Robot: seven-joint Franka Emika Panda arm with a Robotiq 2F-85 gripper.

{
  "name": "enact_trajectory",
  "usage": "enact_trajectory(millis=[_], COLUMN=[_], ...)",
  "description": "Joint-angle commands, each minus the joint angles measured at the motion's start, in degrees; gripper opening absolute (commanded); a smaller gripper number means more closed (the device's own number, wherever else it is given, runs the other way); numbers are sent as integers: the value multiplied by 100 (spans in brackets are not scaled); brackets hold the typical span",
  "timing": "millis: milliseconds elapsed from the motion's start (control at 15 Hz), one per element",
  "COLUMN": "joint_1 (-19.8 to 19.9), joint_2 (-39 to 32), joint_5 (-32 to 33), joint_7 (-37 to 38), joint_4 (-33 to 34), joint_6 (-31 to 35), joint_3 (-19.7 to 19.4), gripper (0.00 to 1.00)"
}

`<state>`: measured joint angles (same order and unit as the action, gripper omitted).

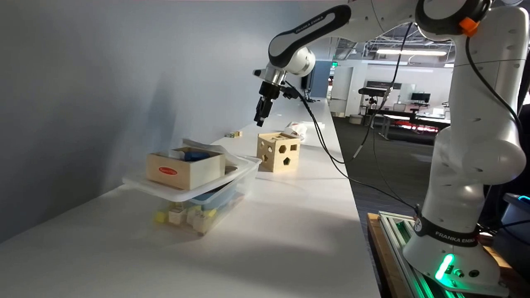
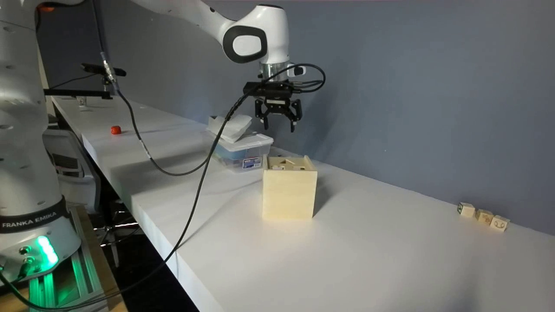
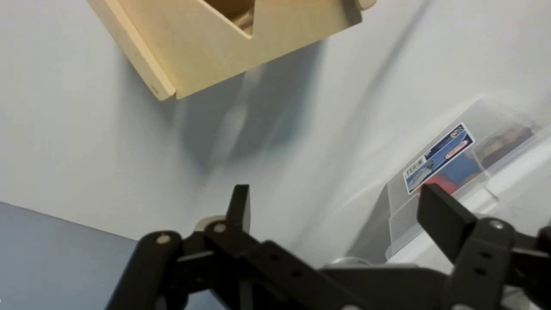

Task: Move the toy box forward, then turn it upside down

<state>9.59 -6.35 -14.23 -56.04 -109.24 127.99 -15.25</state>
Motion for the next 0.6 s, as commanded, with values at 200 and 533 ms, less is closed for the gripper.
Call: enact_trajectory(millis=[200, 533], joint_1=[-307, -268], joint_2=[156, 97], joint_5=[2221, 2811], joint_7=[2853, 4497], joint_4=[-73, -149], joint_6=[-646, -1523], joint_3=[157, 298], gripper=[100, 100])
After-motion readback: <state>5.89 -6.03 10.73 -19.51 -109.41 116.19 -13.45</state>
